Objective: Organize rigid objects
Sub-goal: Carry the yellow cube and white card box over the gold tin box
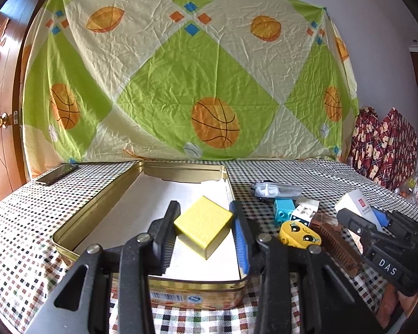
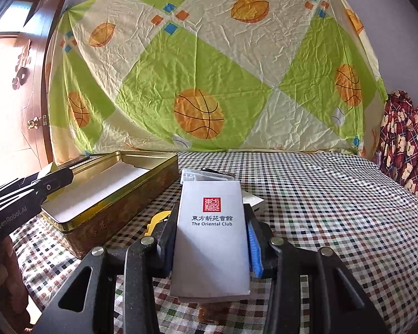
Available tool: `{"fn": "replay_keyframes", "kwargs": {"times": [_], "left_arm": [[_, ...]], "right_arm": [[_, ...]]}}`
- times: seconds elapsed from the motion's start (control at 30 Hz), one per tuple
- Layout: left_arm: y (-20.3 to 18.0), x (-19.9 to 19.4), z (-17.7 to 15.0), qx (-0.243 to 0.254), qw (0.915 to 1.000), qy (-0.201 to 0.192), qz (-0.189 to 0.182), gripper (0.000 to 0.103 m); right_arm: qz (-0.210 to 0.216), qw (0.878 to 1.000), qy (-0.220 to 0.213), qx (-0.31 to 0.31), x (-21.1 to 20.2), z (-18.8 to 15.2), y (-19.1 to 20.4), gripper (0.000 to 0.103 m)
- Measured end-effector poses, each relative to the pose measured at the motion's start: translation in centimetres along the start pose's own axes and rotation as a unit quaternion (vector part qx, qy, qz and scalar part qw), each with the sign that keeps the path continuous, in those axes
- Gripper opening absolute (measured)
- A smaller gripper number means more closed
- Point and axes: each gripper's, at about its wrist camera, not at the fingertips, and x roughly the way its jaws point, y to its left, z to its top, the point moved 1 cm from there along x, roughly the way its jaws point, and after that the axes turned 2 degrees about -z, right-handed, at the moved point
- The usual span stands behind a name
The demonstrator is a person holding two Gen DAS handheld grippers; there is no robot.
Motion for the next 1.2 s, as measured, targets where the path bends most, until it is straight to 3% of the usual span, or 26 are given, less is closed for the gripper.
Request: {"fn": "replay_keyframes", "kwargs": {"times": [0.7,1.2], "left_arm": [[3.9,0.6,0.6,-0.028,0.999,0.007,0.034,0.036],[5.7,1.8,0.8,-0.041,0.9975,0.037,0.044,0.036]], "right_arm": [[0.044,0.999,0.0,-0.027,1.1,1.6,4.2,0.044],[0.072,0.997,0.024,-0.026,2.7,1.9,5.8,0.044]]}}
